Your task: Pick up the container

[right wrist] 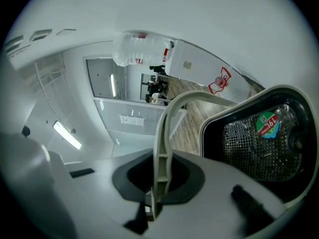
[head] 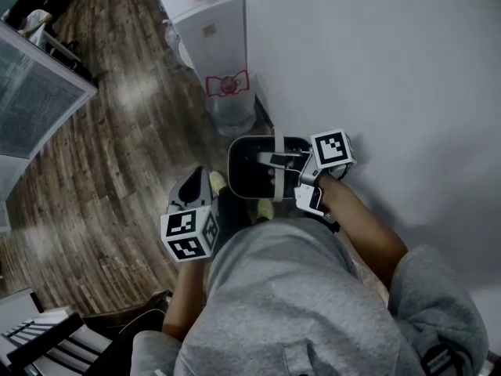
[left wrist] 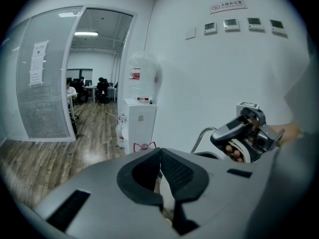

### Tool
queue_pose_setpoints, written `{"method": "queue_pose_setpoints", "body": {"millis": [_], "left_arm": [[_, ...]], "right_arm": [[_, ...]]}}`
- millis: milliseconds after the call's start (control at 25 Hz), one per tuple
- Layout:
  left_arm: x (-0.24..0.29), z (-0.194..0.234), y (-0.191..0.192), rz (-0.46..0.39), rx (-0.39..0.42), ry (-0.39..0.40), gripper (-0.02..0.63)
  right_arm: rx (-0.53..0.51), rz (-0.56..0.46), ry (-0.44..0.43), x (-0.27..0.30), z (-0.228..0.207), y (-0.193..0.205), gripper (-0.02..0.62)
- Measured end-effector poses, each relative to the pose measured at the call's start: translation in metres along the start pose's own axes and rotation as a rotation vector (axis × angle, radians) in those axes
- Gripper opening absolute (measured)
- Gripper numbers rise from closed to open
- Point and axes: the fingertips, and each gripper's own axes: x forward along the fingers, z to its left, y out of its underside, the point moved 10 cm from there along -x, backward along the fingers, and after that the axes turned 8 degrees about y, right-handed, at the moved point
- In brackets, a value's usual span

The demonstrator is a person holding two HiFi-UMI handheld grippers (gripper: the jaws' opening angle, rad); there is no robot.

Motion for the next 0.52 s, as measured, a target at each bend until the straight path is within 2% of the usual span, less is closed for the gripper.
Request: {"method": "queue_pose_setpoints", "body": {"millis": [520], "left_arm": [[-0.013,0.005,0.005,-0.017,0.008,-0.011,0.015]], "right_arm": [[-0.017,0.011,-0.006,0.01,0.004,0.007,0.028]]}}
